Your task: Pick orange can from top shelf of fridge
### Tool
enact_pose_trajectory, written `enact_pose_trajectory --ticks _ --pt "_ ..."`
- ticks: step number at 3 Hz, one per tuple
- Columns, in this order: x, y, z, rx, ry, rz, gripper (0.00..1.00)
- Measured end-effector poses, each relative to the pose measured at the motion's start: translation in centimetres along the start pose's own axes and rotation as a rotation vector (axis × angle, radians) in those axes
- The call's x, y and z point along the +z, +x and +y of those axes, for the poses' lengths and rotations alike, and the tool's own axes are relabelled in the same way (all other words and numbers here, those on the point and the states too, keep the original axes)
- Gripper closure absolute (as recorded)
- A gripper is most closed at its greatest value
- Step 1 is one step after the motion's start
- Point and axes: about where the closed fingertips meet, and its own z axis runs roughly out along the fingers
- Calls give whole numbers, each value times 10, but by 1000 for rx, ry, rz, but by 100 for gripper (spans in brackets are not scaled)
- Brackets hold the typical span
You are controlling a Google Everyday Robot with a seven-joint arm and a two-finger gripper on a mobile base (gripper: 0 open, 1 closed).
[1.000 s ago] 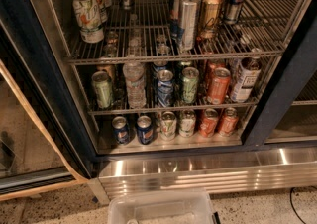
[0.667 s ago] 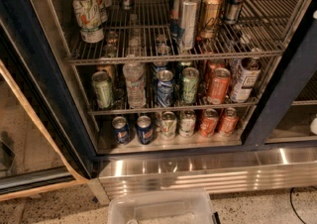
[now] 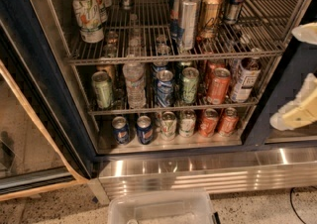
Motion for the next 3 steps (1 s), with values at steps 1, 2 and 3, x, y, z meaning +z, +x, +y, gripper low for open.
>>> enact_pose_trajectory --ticks 1,2,3 --pt "-1 -22 3 25 -12 -85 0" --pt "-1 -22 3 25 -12 -85 0" --pt "3 -31 1 23 6 -118 0"
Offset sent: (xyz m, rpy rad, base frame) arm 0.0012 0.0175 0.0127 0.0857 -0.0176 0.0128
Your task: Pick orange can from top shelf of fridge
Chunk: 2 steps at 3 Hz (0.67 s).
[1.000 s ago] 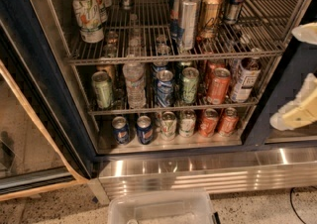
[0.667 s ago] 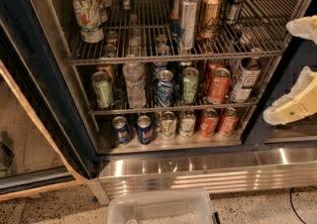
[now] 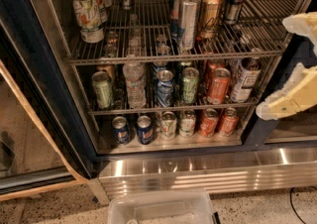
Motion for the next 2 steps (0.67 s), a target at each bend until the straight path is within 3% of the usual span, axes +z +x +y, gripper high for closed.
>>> enact_pose_trajectory --ticks 1,2 --pt "5 -7 -3 1 15 -30 0" --pt "25 -2 -4 32 53 -128 0"
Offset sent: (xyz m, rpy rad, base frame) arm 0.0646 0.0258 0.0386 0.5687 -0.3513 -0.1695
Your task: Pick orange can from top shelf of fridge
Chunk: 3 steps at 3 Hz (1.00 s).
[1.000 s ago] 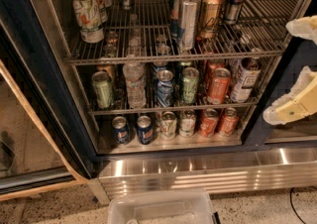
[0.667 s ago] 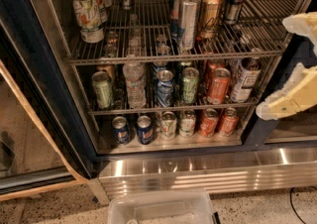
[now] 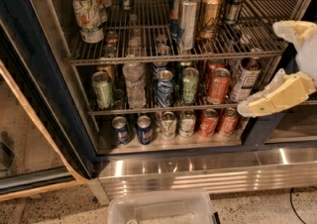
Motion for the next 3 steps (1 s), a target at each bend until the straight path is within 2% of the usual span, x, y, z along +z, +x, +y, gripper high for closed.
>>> enact_pose_trajectory --ticks 1,2,3 --pt "21 -11 -10 37 94 -149 0" --pt "38 -4 -27 94 209 -276 0" --pt "35 -25 -35 97 276 -334 0"
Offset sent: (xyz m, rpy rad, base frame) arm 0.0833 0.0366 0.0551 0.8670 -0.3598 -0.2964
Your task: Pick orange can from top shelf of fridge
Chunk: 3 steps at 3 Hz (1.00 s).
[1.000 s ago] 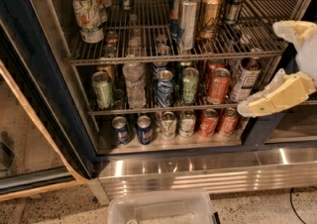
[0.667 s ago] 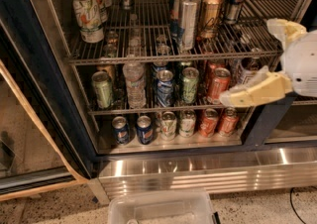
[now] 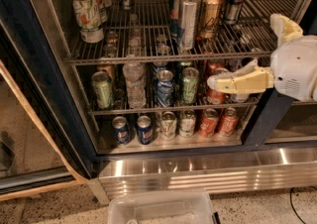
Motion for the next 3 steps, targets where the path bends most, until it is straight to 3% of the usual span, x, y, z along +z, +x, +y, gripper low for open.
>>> enact_pose_trajectory --ticks 1,2,3 --pt "0 0 0 0 0 0 0" --pt "11 -4 -1 37 32 -63 0" --pt "36 -8 -7 107 87 -170 0"
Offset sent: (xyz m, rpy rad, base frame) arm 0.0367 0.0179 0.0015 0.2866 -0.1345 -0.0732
